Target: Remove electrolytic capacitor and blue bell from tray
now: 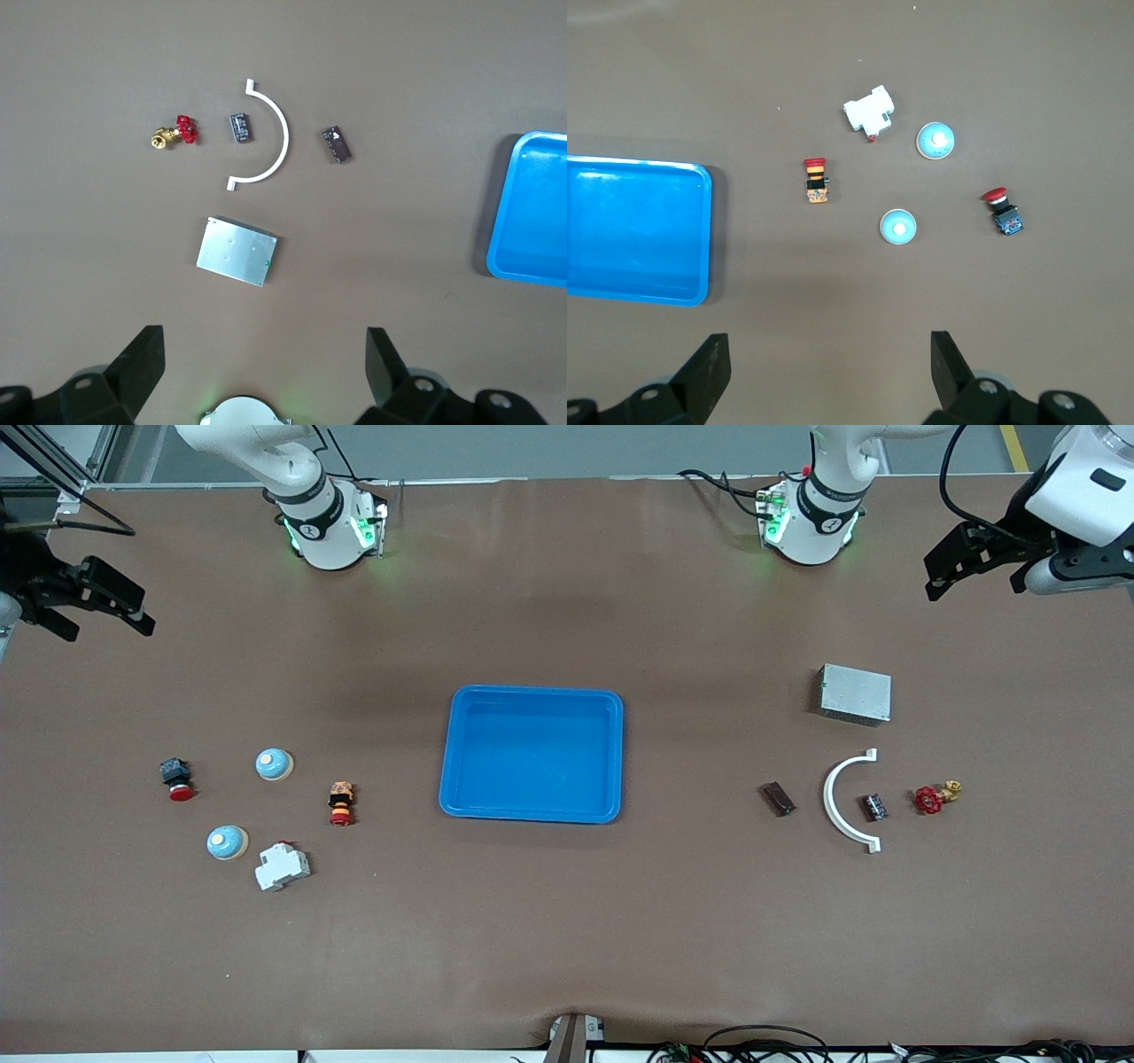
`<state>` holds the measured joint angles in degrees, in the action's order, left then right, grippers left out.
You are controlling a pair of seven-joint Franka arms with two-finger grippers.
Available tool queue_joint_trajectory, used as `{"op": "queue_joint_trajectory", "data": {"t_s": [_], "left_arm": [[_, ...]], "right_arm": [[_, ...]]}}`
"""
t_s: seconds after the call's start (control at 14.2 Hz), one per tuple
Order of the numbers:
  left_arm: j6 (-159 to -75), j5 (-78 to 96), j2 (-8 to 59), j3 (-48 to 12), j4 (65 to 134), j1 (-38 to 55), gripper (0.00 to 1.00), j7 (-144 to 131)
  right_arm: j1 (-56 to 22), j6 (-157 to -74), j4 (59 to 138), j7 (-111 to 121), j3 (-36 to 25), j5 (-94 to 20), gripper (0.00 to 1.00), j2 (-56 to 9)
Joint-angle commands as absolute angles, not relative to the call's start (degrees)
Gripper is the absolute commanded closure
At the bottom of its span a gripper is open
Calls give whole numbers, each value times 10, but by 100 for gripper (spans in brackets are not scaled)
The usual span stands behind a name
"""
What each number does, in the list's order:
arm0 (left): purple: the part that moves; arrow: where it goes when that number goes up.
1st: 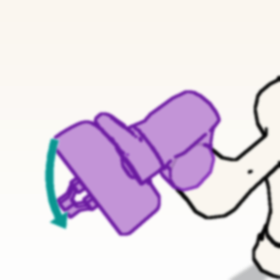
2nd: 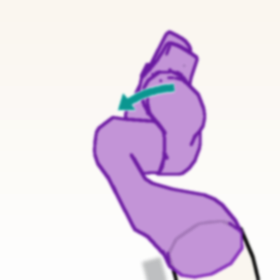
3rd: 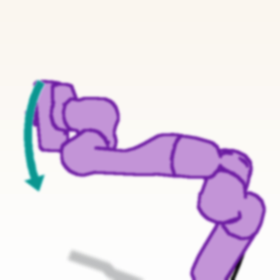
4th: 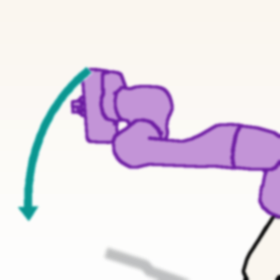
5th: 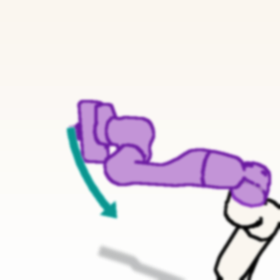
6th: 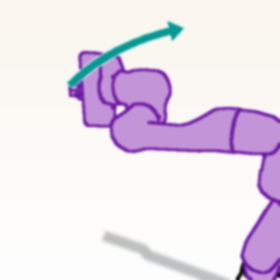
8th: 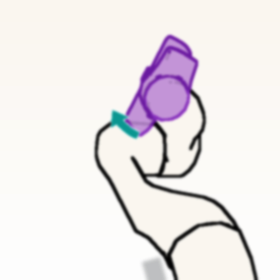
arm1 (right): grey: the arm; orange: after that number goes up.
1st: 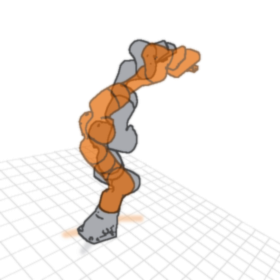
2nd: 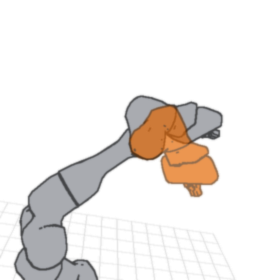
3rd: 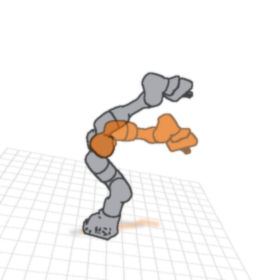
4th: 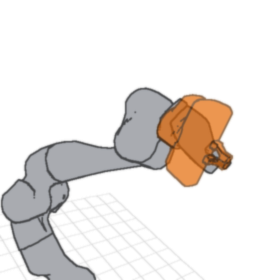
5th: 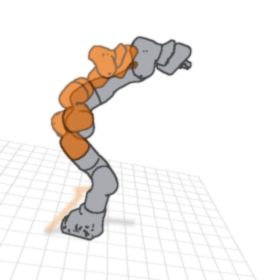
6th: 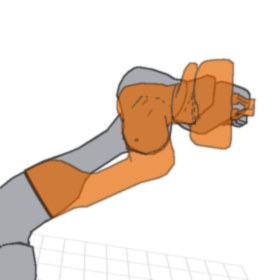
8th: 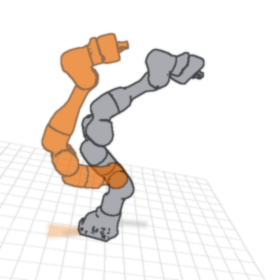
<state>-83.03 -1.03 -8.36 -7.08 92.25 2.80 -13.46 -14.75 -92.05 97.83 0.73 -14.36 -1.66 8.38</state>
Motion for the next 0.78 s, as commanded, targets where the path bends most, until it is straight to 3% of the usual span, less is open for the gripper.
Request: {"op": "queue_joint_trajectory", "data": {"t_s": [0.0, 0.42, 0.7], "left_arm": [[-821, 2, -91, -71, 920, 25, 0, -126], [-816, 2, -92, -73, 920, 25, 0, -126], [-813, 2, -91, -74, 917, 25, 0, -127]], "right_arm": [[-146, -909, 958, 0, -145, -4, 0, 46], [-139, -909, 957, 0, -146, -5, 0, 29], [-68, -915, 955, 5, -103, -12, 0, 12]]}}
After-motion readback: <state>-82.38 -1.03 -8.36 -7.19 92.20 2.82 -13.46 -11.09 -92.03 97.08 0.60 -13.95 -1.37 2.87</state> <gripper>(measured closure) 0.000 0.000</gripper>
